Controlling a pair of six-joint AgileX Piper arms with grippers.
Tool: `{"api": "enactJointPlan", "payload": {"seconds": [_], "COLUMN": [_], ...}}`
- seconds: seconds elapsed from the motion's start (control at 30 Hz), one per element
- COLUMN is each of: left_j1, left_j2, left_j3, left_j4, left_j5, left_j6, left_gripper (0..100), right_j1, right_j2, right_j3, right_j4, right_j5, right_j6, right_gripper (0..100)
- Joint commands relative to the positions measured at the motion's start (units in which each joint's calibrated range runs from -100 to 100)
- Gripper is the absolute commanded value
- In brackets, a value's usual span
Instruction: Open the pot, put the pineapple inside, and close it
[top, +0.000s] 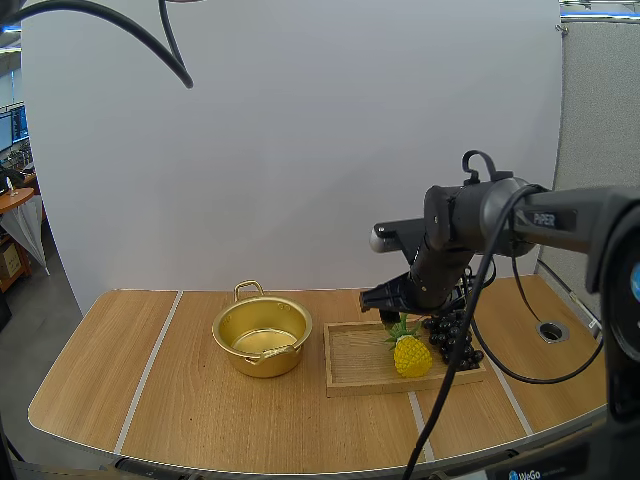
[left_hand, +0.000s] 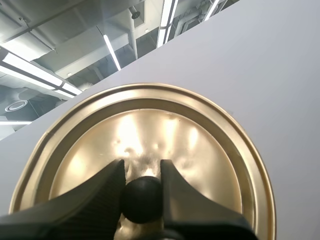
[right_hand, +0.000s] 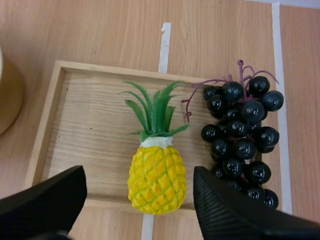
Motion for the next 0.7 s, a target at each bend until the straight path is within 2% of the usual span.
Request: {"api": "enactJointPlan", "payload": {"seconds": [0.0,0.33,0.67], "left_j1": [-0.11,-0.11,-0.11], "left_j2": [0.02,0.02,0.02], "left_j3": [-0.42,-0.42,-0.42], "left_j4": [-0.05,-0.05,-0.05], "left_j5": [-2.08,-2.08,-2.08], "left_j6": [-0.65,-0.65,-0.65], "left_gripper": [0,0,0], "right_j1": [-0.18,-1.88,-1.96], "right_j2": [1.91,6.09,7.02], "right_j3": [-0.44,-0.44,-0.44], "right_j4": [-0.84,-1.45,2.0], "right_j5": [0.22,-2.25,-3.15], "right_j6": [-0.79,-1.46,-3.85], "right_gripper": [100,100,100]}}
